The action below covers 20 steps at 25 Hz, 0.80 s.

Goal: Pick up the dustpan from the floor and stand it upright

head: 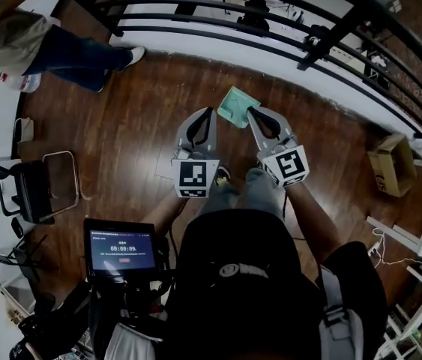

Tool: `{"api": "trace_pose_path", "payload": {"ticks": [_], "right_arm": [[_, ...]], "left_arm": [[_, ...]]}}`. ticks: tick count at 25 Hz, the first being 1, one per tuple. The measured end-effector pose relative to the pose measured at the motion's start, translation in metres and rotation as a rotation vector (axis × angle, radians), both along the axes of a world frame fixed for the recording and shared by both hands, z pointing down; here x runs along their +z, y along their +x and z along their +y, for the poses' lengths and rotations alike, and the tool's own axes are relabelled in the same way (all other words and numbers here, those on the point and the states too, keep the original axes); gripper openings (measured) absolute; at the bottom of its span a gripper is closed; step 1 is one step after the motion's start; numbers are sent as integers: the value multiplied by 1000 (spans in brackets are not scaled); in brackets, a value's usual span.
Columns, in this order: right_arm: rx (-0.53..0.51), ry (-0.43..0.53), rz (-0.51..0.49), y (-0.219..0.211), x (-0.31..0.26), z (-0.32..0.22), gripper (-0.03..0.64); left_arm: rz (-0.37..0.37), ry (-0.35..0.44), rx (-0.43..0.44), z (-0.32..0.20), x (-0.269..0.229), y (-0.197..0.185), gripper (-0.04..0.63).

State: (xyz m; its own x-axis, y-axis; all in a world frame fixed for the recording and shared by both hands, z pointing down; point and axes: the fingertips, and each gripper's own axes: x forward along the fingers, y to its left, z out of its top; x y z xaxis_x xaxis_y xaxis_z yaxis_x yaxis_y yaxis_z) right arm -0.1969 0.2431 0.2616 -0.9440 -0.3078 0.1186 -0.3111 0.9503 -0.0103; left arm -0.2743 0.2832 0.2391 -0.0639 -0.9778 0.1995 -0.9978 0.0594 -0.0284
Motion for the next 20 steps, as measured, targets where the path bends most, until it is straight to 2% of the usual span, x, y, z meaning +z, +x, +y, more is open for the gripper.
{"api": "trace_pose_path", "payload": {"ticks": [2,5,11,15,20], "right_arm": [[35,-18,-40,4,-21,7,3],[81,-69,-55,5,-23,15,3],[61,-101,-75,6,-17,30,3],[71,-77,-94,24,-29,11,3],[88,-73,-108,6,-38,23,3]], "left_arm": [[1,21,12,6,-16,3,20],[4,47,29,9,-29,7,20],[-24,48,47,15,-27,21,20],[-26,47,92,-8,-30,48,20],[-36,63,115,3,-37,34,20]]}}
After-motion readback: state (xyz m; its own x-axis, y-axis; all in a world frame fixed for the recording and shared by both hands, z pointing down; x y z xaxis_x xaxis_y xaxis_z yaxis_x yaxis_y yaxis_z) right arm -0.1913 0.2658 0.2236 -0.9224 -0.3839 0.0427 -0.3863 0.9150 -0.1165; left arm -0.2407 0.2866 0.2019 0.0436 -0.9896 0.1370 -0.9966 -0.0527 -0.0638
